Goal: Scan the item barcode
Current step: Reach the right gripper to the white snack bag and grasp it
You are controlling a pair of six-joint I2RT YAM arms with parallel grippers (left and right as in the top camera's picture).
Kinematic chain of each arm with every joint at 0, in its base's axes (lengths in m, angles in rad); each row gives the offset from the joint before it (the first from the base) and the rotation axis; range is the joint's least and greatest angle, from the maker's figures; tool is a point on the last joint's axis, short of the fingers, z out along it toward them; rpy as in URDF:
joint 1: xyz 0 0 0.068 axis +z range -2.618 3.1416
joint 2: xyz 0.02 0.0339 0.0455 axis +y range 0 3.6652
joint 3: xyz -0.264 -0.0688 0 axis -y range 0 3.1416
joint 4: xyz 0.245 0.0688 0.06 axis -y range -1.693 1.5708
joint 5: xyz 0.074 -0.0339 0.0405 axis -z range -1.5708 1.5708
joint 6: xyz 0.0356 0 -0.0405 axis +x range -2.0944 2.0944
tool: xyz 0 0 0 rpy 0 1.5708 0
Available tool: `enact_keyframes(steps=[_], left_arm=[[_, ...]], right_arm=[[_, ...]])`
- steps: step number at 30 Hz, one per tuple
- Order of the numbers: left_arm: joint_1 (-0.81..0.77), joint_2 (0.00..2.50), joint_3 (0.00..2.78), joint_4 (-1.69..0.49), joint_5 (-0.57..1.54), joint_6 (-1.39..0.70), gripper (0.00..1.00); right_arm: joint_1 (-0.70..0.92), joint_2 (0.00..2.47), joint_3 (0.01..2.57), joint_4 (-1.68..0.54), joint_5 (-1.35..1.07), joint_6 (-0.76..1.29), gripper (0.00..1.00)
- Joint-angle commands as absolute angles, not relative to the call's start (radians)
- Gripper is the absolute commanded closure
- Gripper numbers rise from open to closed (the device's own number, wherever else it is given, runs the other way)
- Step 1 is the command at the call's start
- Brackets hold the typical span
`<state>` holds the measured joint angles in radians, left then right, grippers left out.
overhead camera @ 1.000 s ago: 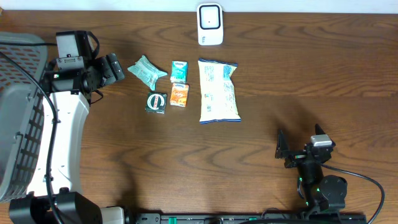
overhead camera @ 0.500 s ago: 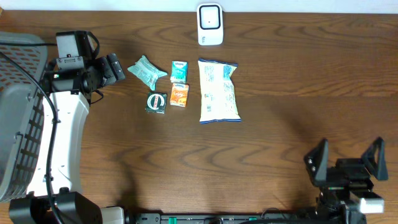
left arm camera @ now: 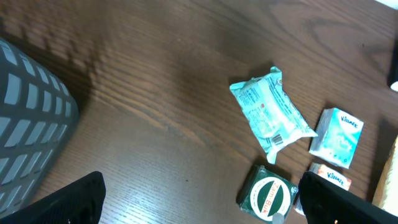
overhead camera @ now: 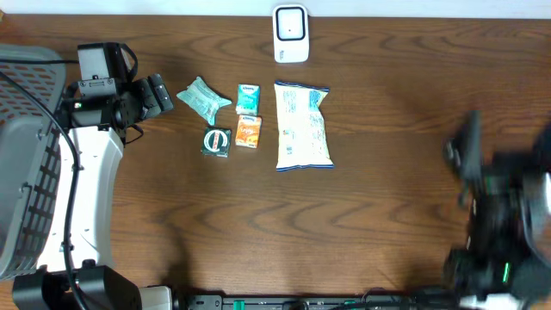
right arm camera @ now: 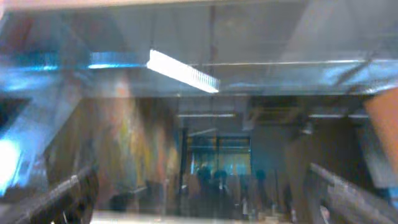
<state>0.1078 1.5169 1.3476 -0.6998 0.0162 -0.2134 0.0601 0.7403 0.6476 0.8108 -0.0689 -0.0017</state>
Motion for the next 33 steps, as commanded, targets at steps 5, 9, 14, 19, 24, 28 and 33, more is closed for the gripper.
enact_keyframes(steps=[5, 9, 14, 19, 24, 28, 33], left_arm=[[0.111, 1.523, 1.343, -0.703, 0.010, -0.222, 0.03], [0.111, 1.523, 1.343, -0.703, 0.010, -0.222, 0.02], [0.111, 1.523, 1.343, -0.703, 0.010, -0.222, 0.02], [0.111, 1.523, 1.343, -0.703, 0.010, -0.222, 0.02], [0.111, 1.523, 1.343, -0.703, 0.010, -0.222, 0.02], [0.111, 1.523, 1.343, -0.703, 0.010, -0.222, 0.02], [0.111, 1.523, 1.343, -0.703, 0.010, -0.222, 0.02]], right_arm=[[0.056, 1.203, 1.012, 0.448, -0.736, -0.020, 0.01], [0.091, 1.385, 1.071, 0.534, -0.893, 0.154, 0.01], [0.146, 1.534, 1.100, 0.653, -0.650, 0.476, 0.01], [0.219, 1.609, 1.174, 0.636, -0.469, 0.534, 0.01], [0.280, 1.690, 1.400, 0.346, -0.411, 0.397, 0.01], [0.285, 1.781, 1.622, -0.041, -0.368, 0.275, 0.01], [0.285, 1.913, 1.786, -0.431, -0.364, 0.076, 0.01]])
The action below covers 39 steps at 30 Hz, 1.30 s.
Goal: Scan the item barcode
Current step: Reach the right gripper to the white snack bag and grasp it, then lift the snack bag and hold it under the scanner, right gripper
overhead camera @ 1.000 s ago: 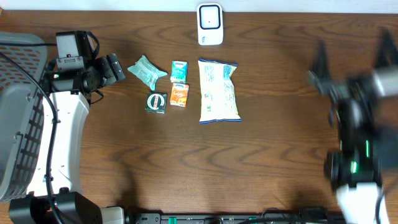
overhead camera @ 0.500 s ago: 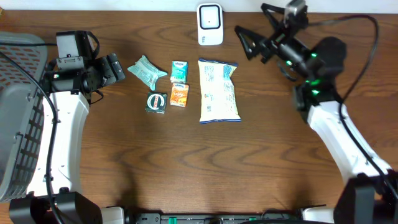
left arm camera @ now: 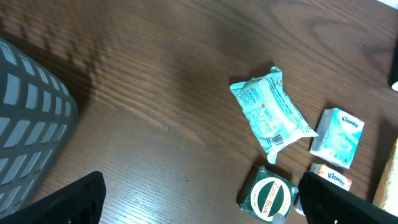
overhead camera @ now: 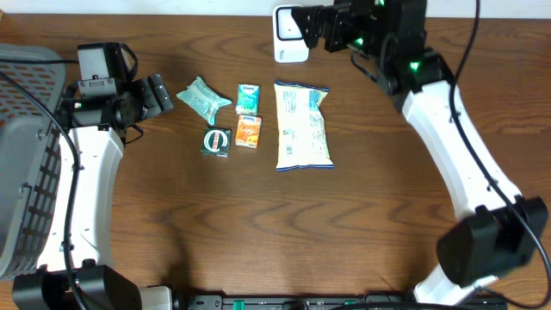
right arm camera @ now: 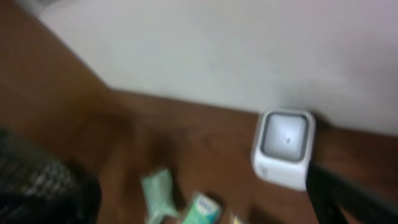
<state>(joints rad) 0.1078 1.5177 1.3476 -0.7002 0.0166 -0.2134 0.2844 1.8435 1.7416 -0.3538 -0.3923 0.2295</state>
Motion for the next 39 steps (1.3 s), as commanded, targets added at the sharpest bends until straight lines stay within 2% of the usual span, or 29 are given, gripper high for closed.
enact_keyframes(steps=[1, 9, 17, 26, 39], left_arm=[[0.111, 1.523, 1.343, -0.703, 0.010, -0.222, 0.02], [0.111, 1.523, 1.343, -0.703, 0.010, -0.222, 0.03], [0.111, 1.523, 1.343, -0.703, 0.010, -0.222, 0.03], [0.111, 1.523, 1.343, -0.703, 0.010, -0.222, 0.02], [0.111, 1.523, 1.343, -0.703, 0.010, -0.222, 0.02]], right_arm=[[0.285, 1.937, 1.790, -0.475, -0.366, 0.073, 0.01], [0.290, 2.067, 1.789, -0.651, -0.435, 0.104, 0.01], [0.239, 2.080, 1.777, -0.784, -0.483, 0.104, 0.01], [0.208, 2.080, 1.643, -0.702, -0.555, 0.106, 0.01], [0.236, 2.080, 1.411, -0.503, -0.609, 0.257, 0.01]])
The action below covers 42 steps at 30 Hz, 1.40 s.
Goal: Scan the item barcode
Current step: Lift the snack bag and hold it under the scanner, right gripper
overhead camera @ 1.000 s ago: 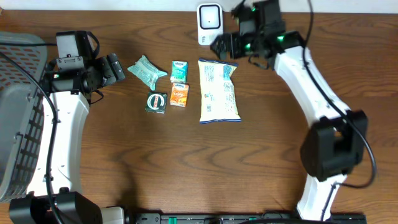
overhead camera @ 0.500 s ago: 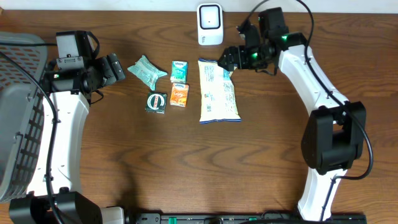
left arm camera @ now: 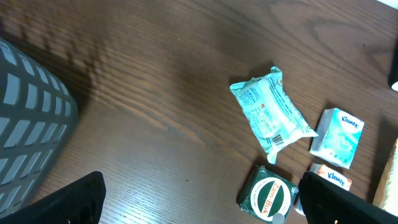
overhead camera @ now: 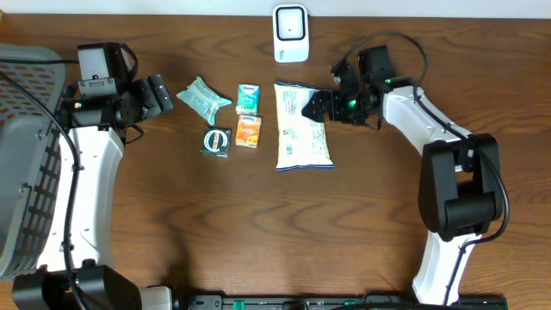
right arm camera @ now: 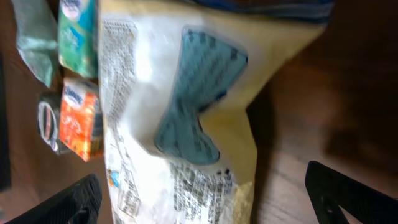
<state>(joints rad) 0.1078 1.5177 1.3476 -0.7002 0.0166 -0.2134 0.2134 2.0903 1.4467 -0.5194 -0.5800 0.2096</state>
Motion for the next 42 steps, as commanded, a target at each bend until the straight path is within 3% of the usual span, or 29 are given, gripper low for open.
enact_keyframes(steps=[1, 6, 10, 13, 17, 18, 27, 31, 34, 35, 42], left_arm=[[0.111, 1.523, 1.343, -0.703, 0.010, -0.222, 0.03], [0.111, 1.523, 1.343, -0.703, 0.010, -0.222, 0.02], [0.111, 1.523, 1.343, -0.703, 0.010, -0.222, 0.02], [0.111, 1.523, 1.343, -0.703, 0.010, -0.222, 0.02], [0.111, 1.523, 1.343, -0.703, 0.010, -0.222, 0.02], [0.111, 1.523, 1.343, -0.703, 0.010, -0.222, 0.02], [0.111, 1.523, 1.343, -0.703, 0.010, -0.222, 0.03], [0.111, 1.523, 1.343, -0.703, 0.010, -0.222, 0.02], [0.111, 1.523, 1.343, -0.703, 0.010, -0.222, 0.02], [0.111, 1.523, 1.343, -0.703, 0.010, -0.222, 0.02], [0.111, 1.523, 1.343, -0.703, 0.010, -0.222, 0.02]], right_arm=[[0.241, 2.080, 1.396, -0.491, -0.609, 0.271, 0.01], [0.272, 2.081, 1.341, -0.463, -0.609, 0.277, 0.09], [0.299, 2.081, 1.316, -0.460, -0.557, 0.277, 0.09], [0.313, 2.081, 1.312, -0.459, -0.545, 0.277, 0.01], [0.335, 2.081, 1.312, -0.460, -0.542, 0.276, 0.02], [0.343, 2.081, 1.311, -0.459, -0.523, 0.276, 0.04], [0.394, 2.082, 1.311, -0.425, -0.398, 0.273, 0.59], [0.383, 2.078, 1.312, -0.411, -0.399, 0.273, 0.71], [0.360, 2.061, 1.316, -0.412, -0.408, 0.257, 0.95], [0.347, 2.046, 1.316, -0.412, -0.427, 0.240, 0.99], [0.270, 1.907, 1.317, -0.397, -0.591, 0.182, 0.99]])
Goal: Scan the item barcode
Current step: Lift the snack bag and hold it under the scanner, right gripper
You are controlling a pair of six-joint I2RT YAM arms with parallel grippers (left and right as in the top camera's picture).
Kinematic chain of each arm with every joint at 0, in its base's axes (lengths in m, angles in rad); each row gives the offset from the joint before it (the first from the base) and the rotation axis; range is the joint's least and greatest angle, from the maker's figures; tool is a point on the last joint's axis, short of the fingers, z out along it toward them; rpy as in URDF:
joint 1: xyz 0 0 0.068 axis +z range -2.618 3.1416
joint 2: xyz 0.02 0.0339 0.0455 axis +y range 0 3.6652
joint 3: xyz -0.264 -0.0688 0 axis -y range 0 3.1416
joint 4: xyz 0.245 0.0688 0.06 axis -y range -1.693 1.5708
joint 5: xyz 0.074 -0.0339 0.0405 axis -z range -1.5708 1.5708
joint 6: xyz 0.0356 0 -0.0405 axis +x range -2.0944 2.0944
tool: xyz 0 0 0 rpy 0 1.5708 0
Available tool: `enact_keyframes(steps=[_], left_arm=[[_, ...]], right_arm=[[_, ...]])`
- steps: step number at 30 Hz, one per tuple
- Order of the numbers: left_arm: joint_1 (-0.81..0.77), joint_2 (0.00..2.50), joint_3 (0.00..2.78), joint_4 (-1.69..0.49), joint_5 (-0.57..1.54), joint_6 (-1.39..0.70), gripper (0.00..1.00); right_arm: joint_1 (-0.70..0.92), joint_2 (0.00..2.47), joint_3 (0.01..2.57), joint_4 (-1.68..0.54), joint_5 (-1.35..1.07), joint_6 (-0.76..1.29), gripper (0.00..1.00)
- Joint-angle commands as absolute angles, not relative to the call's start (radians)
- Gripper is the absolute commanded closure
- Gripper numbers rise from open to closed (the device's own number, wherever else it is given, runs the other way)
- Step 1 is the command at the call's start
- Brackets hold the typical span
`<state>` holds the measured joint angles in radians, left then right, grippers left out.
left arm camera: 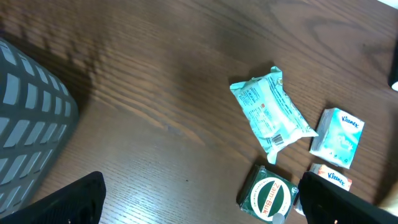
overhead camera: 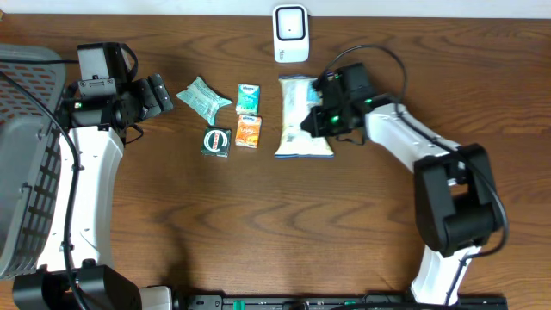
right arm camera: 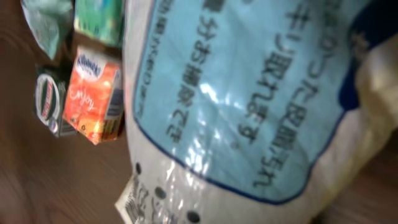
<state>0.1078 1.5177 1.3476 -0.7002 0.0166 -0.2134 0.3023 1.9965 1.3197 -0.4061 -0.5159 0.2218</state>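
Observation:
A white and blue snack bag (overhead camera: 297, 120) lies on the wooden table below the white barcode scanner (overhead camera: 291, 33). My right gripper (overhead camera: 320, 114) is at the bag's upper right edge and seems shut on it. The bag (right arm camera: 236, 93) fills the right wrist view and hides the fingers. My left gripper (overhead camera: 164, 93) hangs open at the far left, above bare wood (left arm camera: 199, 199), holding nothing.
Left of the bag lie a green wipes pack (overhead camera: 203, 96), a teal Kleenex pack (overhead camera: 248, 97), an orange Kleenex pack (overhead camera: 248, 131) and a dark green Zam-Buk tin (overhead camera: 216, 141). A grey mesh basket (overhead camera: 26, 155) stands at the table's left edge.
My right gripper went from beside the bag's right edge onto its upper right part. The bag's top has shifted slightly toward the scanner. The left arm has not moved.
My right arm was first low at the right edge of the table. Then it was stretched near the scanner at the back. Then its gripper was open beside the snack bag, and now it is on the bag. The left arm stayed still throughout.

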Motion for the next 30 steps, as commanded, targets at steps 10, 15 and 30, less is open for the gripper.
enact_keyframes(steps=[10, 15, 30], left_arm=[[0.111, 1.523, 1.343, -0.703, 0.010, -0.222, 0.02], [0.111, 1.523, 1.343, -0.703, 0.010, -0.222, 0.02], [0.111, 1.523, 1.343, -0.703, 0.010, -0.222, 0.02]], right_arm=[[0.220, 1.726, 1.316, -0.324, -0.837, 0.182, 0.99], [0.222, 1.678, 1.317, -0.242, -0.983, 0.182, 0.94], [0.220, 1.653, 1.316, -0.165, -1.061, 0.314, 0.99]])
